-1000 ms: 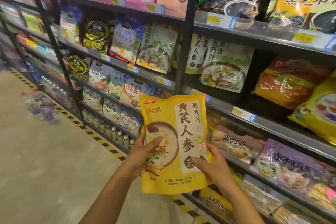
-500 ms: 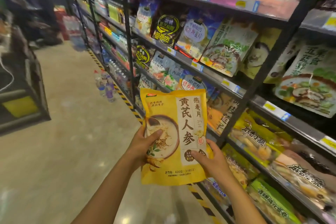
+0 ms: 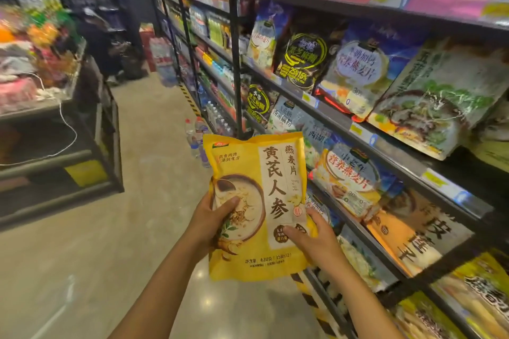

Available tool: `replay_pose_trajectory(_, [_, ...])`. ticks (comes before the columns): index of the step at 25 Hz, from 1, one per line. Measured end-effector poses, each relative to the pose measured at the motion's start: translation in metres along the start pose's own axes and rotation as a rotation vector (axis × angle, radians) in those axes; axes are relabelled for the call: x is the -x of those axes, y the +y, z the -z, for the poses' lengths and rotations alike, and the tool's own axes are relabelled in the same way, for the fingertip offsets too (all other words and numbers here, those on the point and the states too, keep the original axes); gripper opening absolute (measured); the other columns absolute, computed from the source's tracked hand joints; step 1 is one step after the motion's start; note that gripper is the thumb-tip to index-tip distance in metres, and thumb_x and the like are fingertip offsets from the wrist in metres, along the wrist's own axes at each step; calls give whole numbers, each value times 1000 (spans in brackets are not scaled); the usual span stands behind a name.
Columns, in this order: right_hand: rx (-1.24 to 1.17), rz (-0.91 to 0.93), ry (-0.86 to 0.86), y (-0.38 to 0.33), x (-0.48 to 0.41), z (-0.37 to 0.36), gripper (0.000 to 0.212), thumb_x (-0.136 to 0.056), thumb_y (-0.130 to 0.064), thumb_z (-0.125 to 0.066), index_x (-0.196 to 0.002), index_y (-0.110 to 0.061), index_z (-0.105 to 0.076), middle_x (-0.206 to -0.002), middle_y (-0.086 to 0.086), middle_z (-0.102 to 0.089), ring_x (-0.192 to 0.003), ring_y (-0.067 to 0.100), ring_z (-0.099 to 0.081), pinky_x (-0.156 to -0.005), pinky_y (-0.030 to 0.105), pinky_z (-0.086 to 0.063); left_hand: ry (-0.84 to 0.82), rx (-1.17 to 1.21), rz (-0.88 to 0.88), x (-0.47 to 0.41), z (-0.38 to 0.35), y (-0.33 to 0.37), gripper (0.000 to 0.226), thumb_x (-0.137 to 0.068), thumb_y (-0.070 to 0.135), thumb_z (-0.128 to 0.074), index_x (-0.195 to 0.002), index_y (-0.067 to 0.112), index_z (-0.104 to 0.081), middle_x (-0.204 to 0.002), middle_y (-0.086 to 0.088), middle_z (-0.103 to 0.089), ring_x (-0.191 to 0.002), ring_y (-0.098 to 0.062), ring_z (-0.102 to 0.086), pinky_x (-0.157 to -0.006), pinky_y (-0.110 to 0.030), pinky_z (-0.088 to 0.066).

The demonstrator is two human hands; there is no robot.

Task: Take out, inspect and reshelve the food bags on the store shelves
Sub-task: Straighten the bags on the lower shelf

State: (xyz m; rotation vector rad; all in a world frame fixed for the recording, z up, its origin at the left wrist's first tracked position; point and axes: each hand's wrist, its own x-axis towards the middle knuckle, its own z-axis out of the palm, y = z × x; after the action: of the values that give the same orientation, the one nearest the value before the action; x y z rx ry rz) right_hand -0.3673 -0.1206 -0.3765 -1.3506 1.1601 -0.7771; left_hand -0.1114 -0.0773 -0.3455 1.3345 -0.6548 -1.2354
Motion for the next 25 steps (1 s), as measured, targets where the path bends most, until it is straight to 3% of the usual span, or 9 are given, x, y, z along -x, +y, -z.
replay_pose_trajectory(3, [-20,16,-24,-23,-48,4,66,-73,-43,-89,-132,-35,-61,-124,-13,-72,-99,-8,-70,-69,12,-56,6,6,-27,-45,-8,21,37,-95,17,-72,-131,15,-62,-114,-12,-79,-101,-31,-78,-73,-39,-65])
replay_pose_trajectory(7, [-40,12,27,-45,-101,21,47,-76,-37,-88,-116,-43,-63,-108,-22,-77,-95,-4,-73,-75,21,-59,-43,-1,-60,-105,-29,47,38,-96,17,-71,-133,16,-62,-114,-11,-79,-99,-29,-78,-70,-36,-65])
replay_pose_trajectory(10, [-60,13,113,-51,-128,37,50,-77,-38,-88,-120,-43,-62,-114,-17,-76,-100,2,-73,-83,29,-62,-113,-15,-63,-149,-52,60,37,-96,17,-72,-132,17,-63,-114,-10,-79,-99,-28,-79,-69,-34,-64])
replay_pose_trajectory(14, [-107,9,309,-55,-156,61,63,-76,-39,-89,-131,-36,-61,-121,-10,-74,-102,9,-75,-75,26,-63,-282,-64,-43,-217,-93,73,35,-95,18,-73,-129,20,-64,-113,-8,-80,-100,-26,-78,-73,-36,-64])
replay_pose_trajectory(17, [-127,-2,455,-63,-161,74,52,-78,-34,-89,-123,-39,-63,-114,-13,-76,-96,7,-76,-71,27,-62,-428,-120,-35,-260,-126,80,44,-89,30,-79,-130,24,-64,-117,-5,-79,-105,-25,-77,-89,-47,-62])
replay_pose_trajectory(20, [-162,-19,639,-72,-157,81,48,-80,-29,-88,-122,-34,-64,-113,-9,-78,-96,9,-77,-73,28,-63,-600,-186,-31,-292,-167,92,62,-75,42,-83,-131,25,-64,-122,-3,-77,-106,-23,-77,-88,-44,-63])
replay_pose_trajectory(25, [-197,-40,917,-77,-126,99,49,-82,-26,-87,-124,-34,-63,-114,-9,-79,-101,10,-76,-80,29,-63,-907,-216,19,-305,-245,95,52,-83,32,-81,-131,23,-64,-119,-3,-79,-105,-22,-77,-92,-46,-61])
